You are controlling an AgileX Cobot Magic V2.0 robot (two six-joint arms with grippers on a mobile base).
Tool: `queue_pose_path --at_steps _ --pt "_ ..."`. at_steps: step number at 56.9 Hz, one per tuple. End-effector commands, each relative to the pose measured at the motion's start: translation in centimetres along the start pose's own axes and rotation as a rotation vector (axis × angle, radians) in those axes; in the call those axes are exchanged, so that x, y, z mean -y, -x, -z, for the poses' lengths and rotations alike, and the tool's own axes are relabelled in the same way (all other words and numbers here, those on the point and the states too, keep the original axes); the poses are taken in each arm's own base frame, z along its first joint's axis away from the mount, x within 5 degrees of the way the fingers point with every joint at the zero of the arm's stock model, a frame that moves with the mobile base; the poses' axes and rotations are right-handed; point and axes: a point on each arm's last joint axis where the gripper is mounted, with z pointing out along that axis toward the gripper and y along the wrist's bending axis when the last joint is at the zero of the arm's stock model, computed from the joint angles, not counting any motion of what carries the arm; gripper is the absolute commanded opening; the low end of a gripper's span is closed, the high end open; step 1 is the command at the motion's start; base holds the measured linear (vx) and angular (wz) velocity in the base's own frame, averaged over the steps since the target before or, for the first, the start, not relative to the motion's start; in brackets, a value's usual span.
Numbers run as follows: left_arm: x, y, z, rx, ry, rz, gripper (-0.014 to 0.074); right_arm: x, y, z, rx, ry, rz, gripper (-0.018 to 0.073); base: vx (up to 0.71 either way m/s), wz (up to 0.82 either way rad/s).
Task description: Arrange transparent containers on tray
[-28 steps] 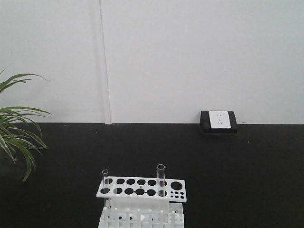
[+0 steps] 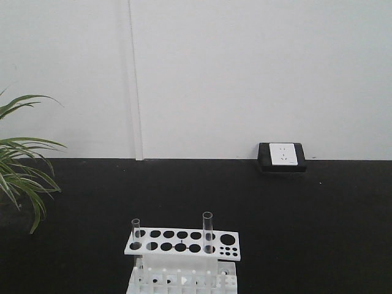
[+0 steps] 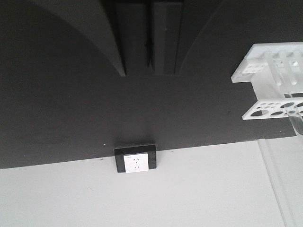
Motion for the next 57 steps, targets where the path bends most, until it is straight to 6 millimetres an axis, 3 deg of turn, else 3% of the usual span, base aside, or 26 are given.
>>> queue_pose_path --at_steps 1,24,57 --pt "0.1 -0.2 -0.1 0.070 -0.001 0.011 -0.0006 -0.1 0.5 0.0 0.086 0.010 0.008 -0.0011 0.00 0.00" --pt "0.0 -0.1 -0.1 0.081 0.000 -0.001 -0.0006 -0.1 0.6 0.0 0.087 0.010 0.008 -0.0011 0.00 0.00" --pt "0.1 2.1 0.3 0.327 -0.003 -0.025 -0.0006 -0.4 2.4 0.4 0.290 0.043 0.008 -0.0011 0.00 0.00"
